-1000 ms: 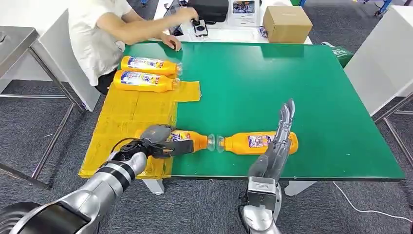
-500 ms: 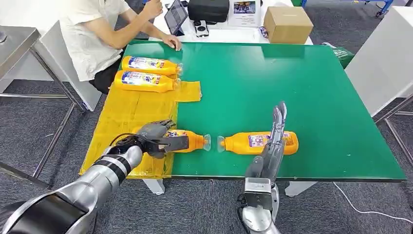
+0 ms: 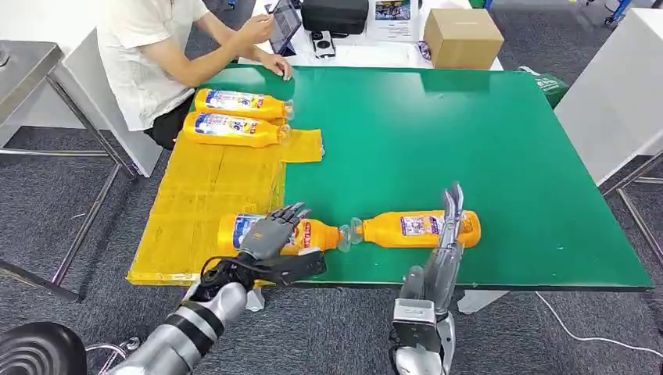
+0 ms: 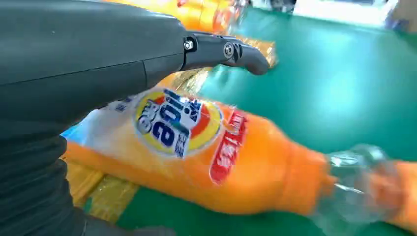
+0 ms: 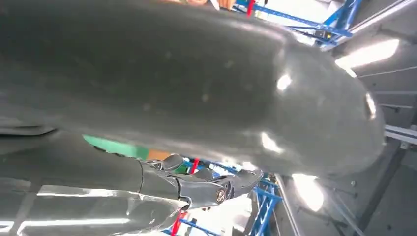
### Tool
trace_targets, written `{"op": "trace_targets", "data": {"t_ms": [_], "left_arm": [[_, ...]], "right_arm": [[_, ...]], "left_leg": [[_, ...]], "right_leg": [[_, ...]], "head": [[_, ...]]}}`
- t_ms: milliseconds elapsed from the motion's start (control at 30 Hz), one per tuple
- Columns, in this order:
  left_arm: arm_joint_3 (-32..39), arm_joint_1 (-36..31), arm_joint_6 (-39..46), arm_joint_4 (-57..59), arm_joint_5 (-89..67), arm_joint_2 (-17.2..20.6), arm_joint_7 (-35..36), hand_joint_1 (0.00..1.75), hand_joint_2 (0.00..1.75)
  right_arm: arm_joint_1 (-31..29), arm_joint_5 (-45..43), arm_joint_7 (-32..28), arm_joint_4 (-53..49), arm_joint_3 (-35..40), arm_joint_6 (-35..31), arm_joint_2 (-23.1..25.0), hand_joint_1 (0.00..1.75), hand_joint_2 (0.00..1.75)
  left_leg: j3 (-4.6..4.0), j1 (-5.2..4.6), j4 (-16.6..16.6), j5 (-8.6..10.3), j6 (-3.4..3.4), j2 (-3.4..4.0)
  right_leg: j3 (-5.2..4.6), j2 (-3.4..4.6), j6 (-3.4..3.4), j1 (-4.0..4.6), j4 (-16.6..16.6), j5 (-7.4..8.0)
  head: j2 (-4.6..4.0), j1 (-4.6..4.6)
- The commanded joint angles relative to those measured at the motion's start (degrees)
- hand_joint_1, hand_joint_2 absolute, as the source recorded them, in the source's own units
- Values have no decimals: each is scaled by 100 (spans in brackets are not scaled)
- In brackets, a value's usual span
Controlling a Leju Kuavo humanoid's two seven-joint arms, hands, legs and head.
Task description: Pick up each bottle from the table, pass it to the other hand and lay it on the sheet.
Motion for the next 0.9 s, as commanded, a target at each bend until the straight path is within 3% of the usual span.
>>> {"op": "trace_targets", "data": {"t_ms": [33,900], "left_arm": [[-286,229,-21,-723,-23,284,33,0,175],[-286,229,-21,-723,-23,284,33,0,175]], "right_arm": [[1,-26,-9,13,-168,11,-97,0,0],[1,-26,-9,13,-168,11,-97,0,0]], "left_leg": [[20,4,-3,-6,-8,5],[36,7,-6,-11,-10,3]], "right_leg": [[17,6,-11,4,-2,-5],[34,4,-16,6,-3,-12]], "head": [[0,0],[0,0]]}}
